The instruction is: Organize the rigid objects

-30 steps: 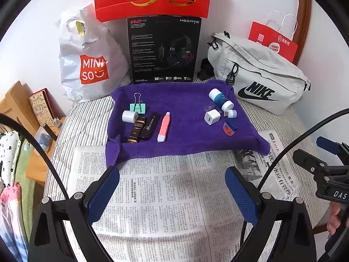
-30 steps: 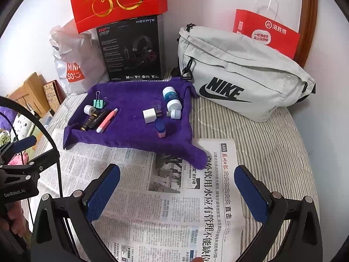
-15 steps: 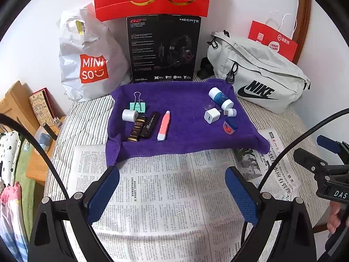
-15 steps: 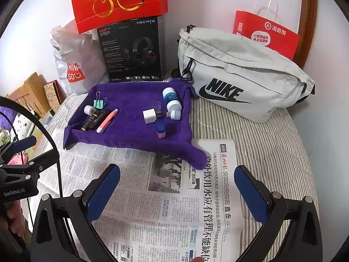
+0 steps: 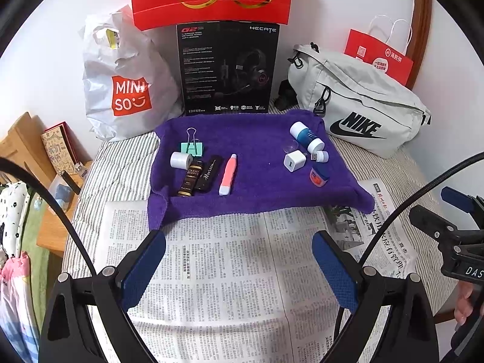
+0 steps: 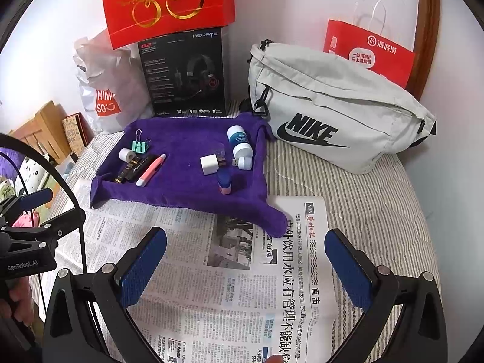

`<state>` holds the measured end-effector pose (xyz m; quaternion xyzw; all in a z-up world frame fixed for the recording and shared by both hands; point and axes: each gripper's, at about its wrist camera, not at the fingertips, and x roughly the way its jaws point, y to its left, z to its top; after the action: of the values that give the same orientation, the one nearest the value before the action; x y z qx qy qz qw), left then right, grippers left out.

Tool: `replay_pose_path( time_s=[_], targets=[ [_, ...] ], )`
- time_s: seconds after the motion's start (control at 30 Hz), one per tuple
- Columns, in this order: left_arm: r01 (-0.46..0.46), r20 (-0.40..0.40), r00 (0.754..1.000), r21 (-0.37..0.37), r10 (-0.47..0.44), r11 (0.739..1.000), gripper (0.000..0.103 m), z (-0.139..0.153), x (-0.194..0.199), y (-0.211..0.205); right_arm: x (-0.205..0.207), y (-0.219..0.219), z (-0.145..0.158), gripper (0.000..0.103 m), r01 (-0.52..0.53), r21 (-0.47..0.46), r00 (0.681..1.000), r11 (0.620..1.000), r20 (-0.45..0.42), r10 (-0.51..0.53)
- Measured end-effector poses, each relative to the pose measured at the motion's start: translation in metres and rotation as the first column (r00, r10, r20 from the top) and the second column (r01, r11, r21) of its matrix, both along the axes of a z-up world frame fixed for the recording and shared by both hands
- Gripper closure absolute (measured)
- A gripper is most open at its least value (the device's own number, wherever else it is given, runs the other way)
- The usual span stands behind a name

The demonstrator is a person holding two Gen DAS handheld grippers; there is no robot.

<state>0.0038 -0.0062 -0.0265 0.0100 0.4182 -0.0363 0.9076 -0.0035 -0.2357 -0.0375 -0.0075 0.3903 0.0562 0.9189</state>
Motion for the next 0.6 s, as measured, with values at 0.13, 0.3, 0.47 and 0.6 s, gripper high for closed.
replay_pose_path(
  time_s=[0.13, 0.3, 0.47, 0.6],
  targets=[
    [0.001, -0.002, 1.0, 0.004, -0.001, 1.0, 0.005, -0.0005, -0.0003, -0.0012, 0.0002, 0.0004, -0.0003, 0.0, -0.002, -0.003, 1.0, 1.0, -0.001, 0.002],
    [0.003, -0.002, 1.0, 0.007, -0.003, 1.0, 0.005, -0.0008, -0.0007, -0.0033, 0.0004, 0.0015, -0.0003, 0.0, -0.004, -0.006, 1.0, 1.0, 0.001, 0.004],
    [0.002, -0.001, 1.0, 0.008, -0.002, 1.0, 0.005, -0.0006, -0.0009, -0.0033, 0.0005, 0.0023, -0.0002, 0.0, -0.006, -0.008, 1.0, 1.0, 0.002, 0.006],
    [0.003, -0.001, 1.0, 0.009, -0.003, 1.0, 0.005, -0.0005, -0.0008, -0.0029, 0.0007, 0.0026, -0.0001, 0.0, -0.005, -0.009, 1.0, 1.0, 0.001, 0.005]
  ],
)
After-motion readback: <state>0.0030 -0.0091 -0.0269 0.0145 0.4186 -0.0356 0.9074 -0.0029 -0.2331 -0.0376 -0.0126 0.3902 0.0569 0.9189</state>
